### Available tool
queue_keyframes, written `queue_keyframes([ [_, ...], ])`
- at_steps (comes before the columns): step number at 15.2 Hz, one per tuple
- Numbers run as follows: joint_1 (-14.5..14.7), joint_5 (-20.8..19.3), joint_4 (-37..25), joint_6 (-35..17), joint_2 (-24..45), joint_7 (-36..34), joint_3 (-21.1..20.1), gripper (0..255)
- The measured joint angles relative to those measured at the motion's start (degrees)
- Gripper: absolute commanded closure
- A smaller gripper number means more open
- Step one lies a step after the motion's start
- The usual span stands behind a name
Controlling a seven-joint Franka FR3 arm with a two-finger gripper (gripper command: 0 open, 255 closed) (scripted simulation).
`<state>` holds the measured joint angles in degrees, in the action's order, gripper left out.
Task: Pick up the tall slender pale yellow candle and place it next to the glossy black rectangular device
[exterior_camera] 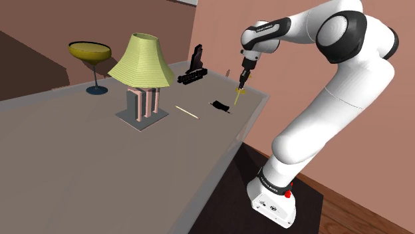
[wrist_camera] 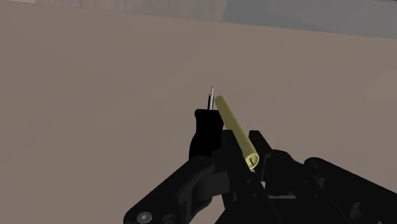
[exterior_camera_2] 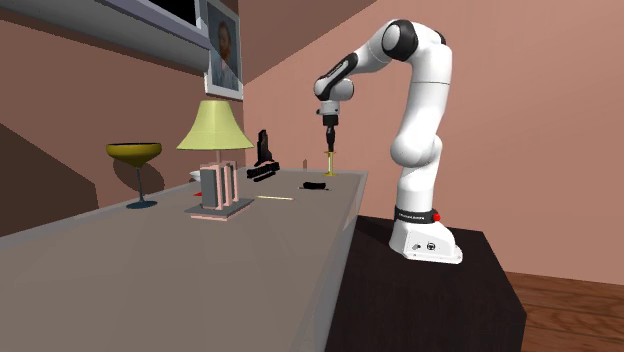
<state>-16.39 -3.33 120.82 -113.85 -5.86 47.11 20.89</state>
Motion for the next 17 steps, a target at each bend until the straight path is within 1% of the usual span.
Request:
queue_keyframes([
  [9,-0.1,0.8,4.4,-6.7,2.4,0.5,0.3,255],
  [15,-0.1,0.8,4.6,-7.1,2.6,0.5,0.3,255],
  [16,-0.1,0.8,4.6,-7.1,2.6,0.5,0.3,0],
  [17,-0.1,0.8,4.6,-7.1,2.6,0.5,0.3,0],
])
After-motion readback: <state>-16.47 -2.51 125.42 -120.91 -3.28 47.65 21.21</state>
